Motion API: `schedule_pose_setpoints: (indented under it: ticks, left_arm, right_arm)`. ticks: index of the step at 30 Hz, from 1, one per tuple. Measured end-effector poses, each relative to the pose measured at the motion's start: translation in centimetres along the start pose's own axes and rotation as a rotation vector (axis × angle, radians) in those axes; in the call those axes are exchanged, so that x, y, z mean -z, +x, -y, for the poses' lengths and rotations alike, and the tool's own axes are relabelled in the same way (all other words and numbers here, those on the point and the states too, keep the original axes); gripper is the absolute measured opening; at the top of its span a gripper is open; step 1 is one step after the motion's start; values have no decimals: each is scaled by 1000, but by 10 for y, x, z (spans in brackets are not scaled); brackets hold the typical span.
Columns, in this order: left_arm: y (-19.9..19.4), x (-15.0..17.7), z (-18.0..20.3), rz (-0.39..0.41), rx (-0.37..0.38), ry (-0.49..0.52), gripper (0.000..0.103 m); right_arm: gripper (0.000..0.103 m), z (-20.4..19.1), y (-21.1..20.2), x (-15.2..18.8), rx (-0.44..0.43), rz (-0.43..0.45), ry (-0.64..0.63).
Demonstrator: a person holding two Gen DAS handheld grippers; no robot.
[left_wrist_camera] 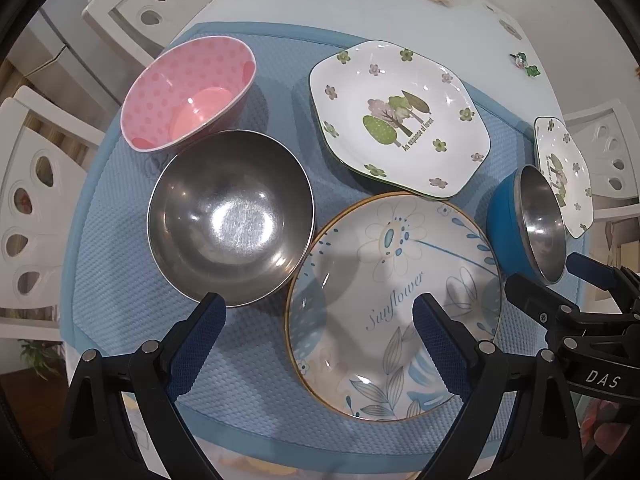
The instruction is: Organize plates and bowls
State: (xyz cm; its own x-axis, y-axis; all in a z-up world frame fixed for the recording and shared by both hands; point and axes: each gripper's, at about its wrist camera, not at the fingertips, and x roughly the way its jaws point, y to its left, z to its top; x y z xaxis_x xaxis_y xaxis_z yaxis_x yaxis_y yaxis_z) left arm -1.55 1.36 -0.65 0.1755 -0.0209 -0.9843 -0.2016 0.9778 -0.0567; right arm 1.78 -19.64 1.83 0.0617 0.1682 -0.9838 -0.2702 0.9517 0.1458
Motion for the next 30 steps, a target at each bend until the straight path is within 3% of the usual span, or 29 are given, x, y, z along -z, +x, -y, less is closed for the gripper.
schedule_pose_setpoints:
  ticks: [18, 30]
  left_arm:
    - [-4, 2, -4, 3, 1, -8, 94]
    - [-6, 19, -13, 3, 11, -6, 94]
  right_arm:
    - [103, -4, -3, 1, 34, -26, -12]
    - [103, -15, -5, 19, -16, 2, -5]
